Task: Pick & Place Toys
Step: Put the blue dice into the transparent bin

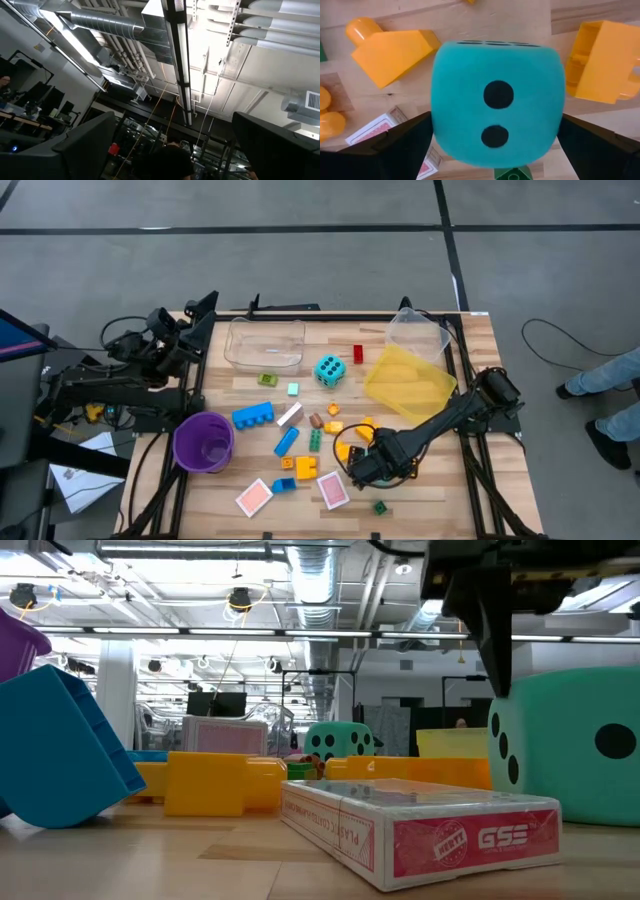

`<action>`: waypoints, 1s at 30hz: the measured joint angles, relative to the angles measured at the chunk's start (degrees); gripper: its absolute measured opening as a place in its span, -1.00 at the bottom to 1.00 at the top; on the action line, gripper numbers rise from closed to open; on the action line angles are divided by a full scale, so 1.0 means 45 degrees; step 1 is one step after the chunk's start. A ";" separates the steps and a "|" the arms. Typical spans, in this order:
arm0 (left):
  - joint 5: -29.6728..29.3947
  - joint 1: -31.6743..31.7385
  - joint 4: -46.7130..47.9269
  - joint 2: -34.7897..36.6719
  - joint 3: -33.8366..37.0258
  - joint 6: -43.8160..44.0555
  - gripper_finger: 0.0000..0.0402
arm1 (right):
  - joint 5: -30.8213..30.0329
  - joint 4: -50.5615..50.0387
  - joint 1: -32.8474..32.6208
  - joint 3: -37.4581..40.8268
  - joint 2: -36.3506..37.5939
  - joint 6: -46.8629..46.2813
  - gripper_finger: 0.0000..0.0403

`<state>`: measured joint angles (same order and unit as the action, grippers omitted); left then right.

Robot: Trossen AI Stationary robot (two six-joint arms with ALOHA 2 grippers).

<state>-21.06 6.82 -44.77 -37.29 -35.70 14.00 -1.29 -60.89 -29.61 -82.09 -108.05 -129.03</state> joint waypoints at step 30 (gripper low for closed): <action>-0.0092 0.0001 -0.0015 0.0013 0.0000 0.0000 0.98 | -0.0495 0.1418 0.0199 0.1080 0.0005 0.1032 0.99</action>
<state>-21.47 6.83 -44.84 -37.23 -35.70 14.00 -3.51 -54.51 -28.71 -77.23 -108.03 -124.39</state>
